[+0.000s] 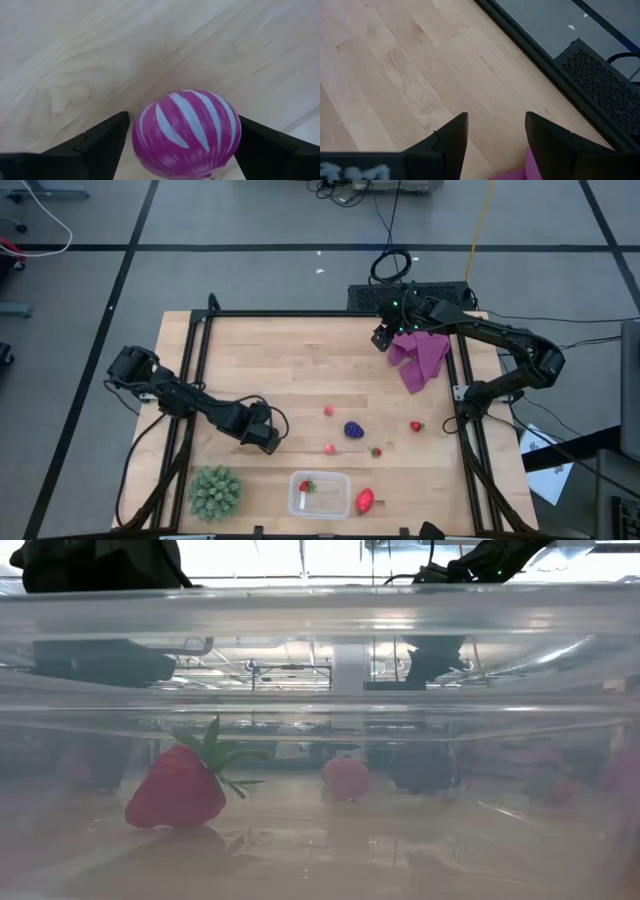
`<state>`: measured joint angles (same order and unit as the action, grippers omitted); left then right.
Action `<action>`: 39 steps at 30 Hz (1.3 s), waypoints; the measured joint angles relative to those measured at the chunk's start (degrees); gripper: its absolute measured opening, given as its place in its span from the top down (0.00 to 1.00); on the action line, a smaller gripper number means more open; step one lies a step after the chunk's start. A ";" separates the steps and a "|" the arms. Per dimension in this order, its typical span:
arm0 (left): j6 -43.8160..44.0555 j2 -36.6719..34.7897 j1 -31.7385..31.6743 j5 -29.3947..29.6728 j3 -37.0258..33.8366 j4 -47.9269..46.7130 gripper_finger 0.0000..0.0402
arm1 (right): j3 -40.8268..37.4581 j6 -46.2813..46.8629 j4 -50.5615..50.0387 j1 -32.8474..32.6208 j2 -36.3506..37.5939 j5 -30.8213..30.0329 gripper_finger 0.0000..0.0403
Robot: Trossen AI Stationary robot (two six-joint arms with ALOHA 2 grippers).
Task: Pick and placing Produce into tupperware
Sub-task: Put the onion into the transparent bin
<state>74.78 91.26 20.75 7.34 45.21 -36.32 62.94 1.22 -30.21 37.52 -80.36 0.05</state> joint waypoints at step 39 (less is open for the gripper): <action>-4.21 -1.33 -1.70 1.33 2.16 -1.31 0.37 | 0.00 0.04 0.30 0.00 -0.01 -0.01 0.53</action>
<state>70.57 89.93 19.04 8.67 47.37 -37.62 62.94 1.26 -29.91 37.52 -80.38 0.05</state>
